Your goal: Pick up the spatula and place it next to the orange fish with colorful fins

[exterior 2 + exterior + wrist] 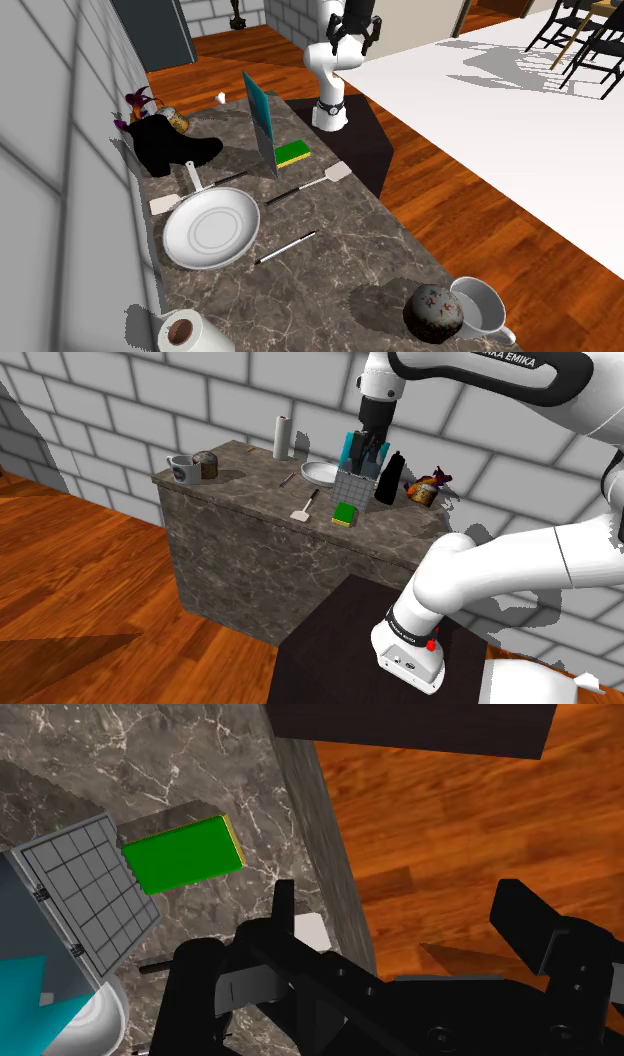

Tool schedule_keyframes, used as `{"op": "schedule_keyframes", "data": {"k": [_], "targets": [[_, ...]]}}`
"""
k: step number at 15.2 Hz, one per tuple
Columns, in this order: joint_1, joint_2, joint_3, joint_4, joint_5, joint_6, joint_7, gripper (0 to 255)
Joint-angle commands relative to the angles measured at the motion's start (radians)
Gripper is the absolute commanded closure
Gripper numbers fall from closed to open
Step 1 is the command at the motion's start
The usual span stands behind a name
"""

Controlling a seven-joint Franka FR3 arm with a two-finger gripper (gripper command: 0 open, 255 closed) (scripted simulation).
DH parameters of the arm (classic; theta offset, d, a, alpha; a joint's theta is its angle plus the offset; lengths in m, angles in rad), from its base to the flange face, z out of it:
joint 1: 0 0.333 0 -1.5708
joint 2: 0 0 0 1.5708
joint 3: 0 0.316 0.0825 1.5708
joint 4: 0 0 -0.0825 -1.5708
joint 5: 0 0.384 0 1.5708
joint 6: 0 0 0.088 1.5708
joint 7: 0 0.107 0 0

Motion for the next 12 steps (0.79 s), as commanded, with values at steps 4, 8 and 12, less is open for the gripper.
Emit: {"op": "schedule_keyframes", "data": {"k": [4, 8, 12], "targets": [[-0.037, 0.067, 0.017, -0.029, 0.019, 0.102, 0.113, 0], [-0.085, 0.171, 0.034, -0.048, 0.035, 0.235, 0.259, 0], [-0.132, 0.288, 0.045, -0.047, 0.044, 0.361, 0.4, 0]]}}
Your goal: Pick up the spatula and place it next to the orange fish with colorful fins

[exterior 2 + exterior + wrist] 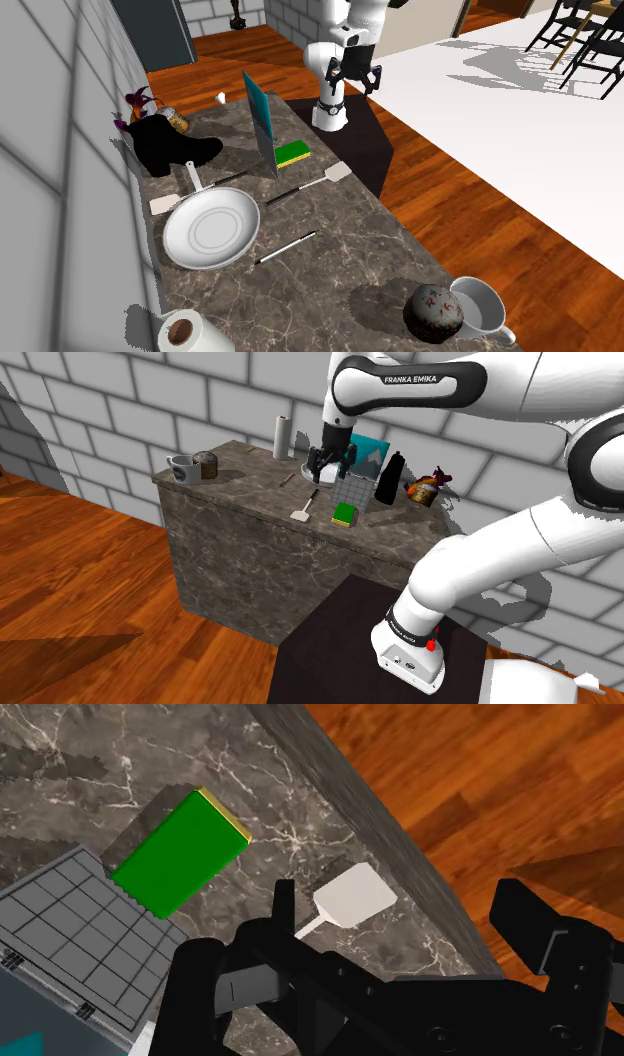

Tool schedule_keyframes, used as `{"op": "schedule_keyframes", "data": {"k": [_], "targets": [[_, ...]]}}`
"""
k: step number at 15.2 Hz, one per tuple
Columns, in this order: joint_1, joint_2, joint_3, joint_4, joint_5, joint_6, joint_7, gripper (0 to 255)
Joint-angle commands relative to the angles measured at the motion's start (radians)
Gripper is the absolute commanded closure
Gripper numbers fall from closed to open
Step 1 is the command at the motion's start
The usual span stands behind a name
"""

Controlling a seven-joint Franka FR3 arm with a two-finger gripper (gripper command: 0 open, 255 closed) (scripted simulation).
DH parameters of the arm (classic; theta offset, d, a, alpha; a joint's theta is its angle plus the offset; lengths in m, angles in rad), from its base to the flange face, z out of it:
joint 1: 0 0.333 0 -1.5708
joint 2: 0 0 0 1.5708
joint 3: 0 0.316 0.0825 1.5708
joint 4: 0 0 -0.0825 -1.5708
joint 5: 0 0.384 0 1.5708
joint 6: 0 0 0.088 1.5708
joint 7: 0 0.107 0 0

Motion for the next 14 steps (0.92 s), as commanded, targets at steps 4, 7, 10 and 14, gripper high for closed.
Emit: {"op": "schedule_keyframes", "data": {"k": [4, 7, 10, 14], "targets": [[-0.058, 0.15, 0.005, 0.016, 0.002, 0.151, 0.173, 0], [-0.09, 0.244, 0.002, 0.04, 0.0, 0.23, 0.272, 0], [-0.119, 0.337, -0.007, 0.071, -0.004, 0.302, 0.369, 0], [-0.153, 0.459, -0.026, 0.121, -0.008, 0.388, 0.491, 0]]}}
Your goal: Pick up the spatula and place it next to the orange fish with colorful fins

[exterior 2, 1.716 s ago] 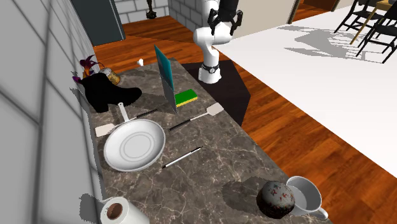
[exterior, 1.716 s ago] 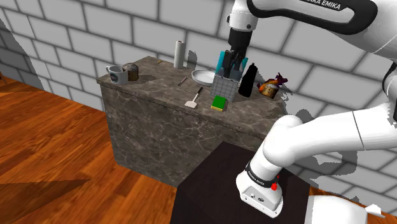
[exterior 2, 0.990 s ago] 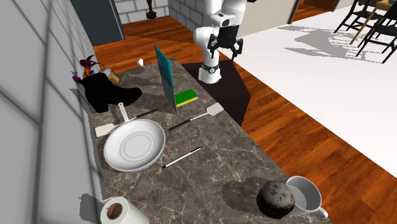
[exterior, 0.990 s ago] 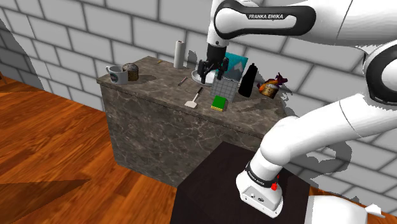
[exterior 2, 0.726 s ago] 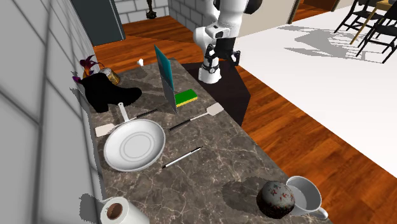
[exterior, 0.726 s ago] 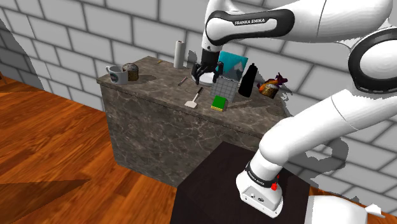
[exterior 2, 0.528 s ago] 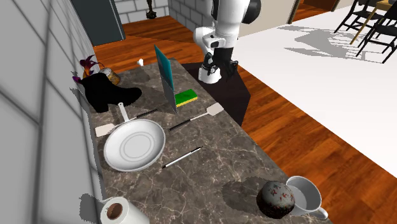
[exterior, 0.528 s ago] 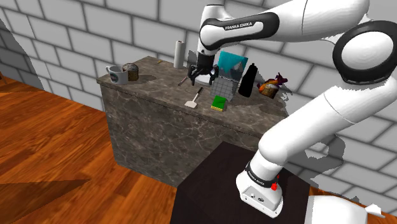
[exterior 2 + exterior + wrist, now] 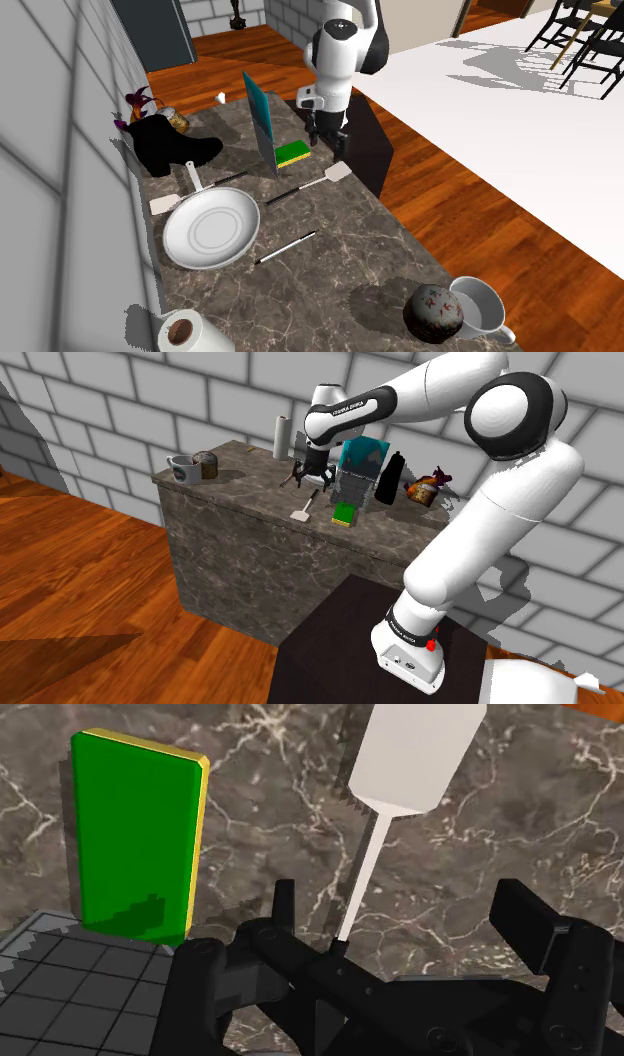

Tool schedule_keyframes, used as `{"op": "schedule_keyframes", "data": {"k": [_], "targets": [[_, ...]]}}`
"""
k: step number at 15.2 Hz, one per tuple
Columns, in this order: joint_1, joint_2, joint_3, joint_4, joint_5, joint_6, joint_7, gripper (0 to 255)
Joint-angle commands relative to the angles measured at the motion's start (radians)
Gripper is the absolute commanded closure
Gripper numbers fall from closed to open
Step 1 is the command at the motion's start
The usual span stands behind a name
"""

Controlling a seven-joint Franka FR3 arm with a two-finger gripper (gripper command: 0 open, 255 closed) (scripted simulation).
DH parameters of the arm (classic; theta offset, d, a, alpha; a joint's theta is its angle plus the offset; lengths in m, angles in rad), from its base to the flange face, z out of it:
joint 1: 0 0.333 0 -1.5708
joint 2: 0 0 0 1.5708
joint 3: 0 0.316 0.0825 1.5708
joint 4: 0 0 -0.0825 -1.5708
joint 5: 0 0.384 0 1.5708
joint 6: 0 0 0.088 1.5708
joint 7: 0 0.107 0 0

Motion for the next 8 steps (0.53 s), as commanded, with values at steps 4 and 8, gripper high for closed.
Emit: {"op": "schedule_keyframes", "data": {"k": [4, 8], "targets": [[-0.036, 0.151, -0.03, 0.069, 0.001, 0.102, 0.153, 0], [-0.042, 0.195, -0.038, 0.065, 0.001, 0.152, 0.174, 0]]}}
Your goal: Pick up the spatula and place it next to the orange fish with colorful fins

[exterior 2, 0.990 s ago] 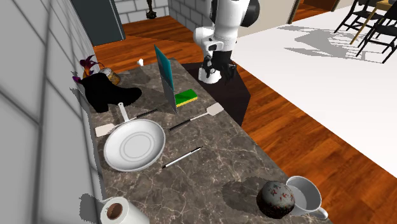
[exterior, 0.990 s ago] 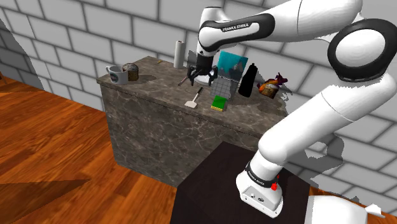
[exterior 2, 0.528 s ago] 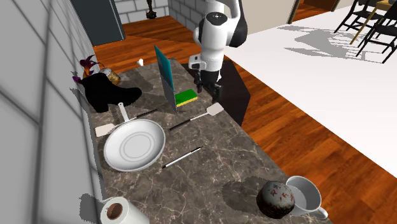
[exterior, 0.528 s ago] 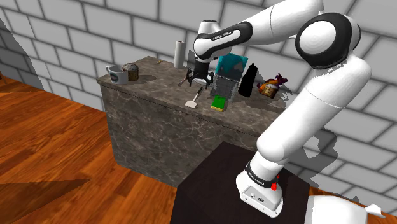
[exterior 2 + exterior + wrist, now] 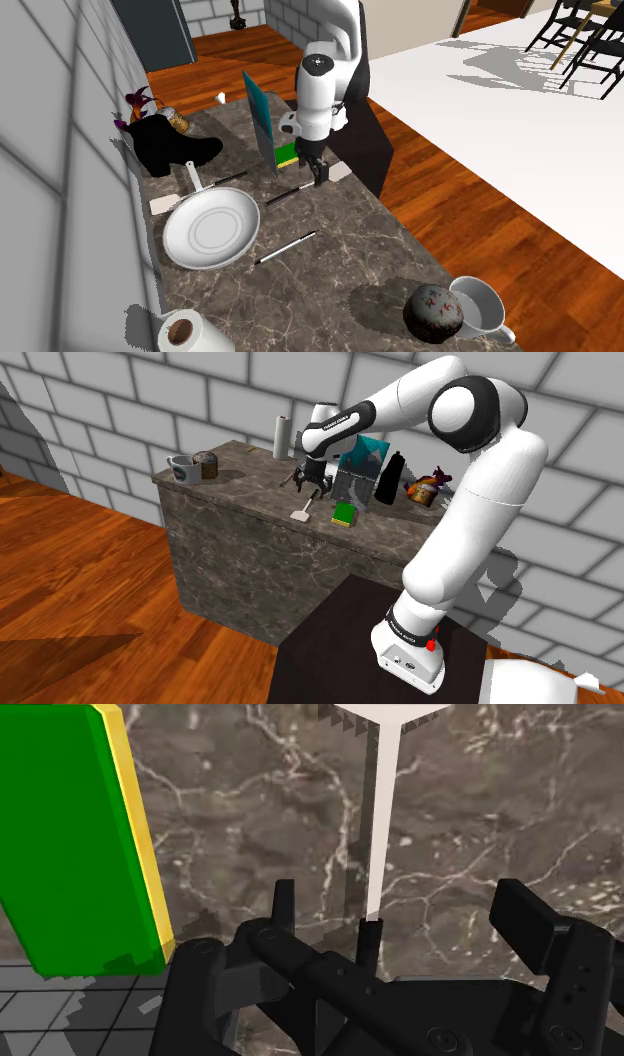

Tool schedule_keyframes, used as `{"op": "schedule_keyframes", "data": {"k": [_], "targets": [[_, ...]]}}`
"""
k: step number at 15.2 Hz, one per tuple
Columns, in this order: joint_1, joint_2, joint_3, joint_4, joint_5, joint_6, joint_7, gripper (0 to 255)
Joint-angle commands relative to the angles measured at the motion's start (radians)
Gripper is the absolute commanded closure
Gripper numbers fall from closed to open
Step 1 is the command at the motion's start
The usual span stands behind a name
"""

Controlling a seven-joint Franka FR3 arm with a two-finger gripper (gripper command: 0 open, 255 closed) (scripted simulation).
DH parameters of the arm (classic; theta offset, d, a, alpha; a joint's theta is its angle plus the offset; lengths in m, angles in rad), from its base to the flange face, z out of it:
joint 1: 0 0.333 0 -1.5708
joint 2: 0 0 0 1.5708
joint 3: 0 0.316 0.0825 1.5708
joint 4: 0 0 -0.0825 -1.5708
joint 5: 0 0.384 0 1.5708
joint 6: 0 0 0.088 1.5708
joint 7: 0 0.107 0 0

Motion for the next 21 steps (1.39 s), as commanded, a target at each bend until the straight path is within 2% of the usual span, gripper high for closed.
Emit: {"op": "schedule_keyframes", "data": {"k": [1, 5, 12, 13, 21], "targets": [[-0.002, 0.017, -0.002, -0.007, -0.001, 0.025, 0.003, 0], [-0.003, 0.046, -0.003, -0.022, -0.003, 0.069, 0.005, 0], [-0.003, 0.046, -0.003, -0.022, -0.003, 0.069, 0.005, 0], [-0.003, 0.046, -0.003, -0.022, -0.003, 0.069, 0.005, 255], [-0.003, 0.046, -0.003, -0.022, -0.003, 0.069, 0.005, 255]]}}
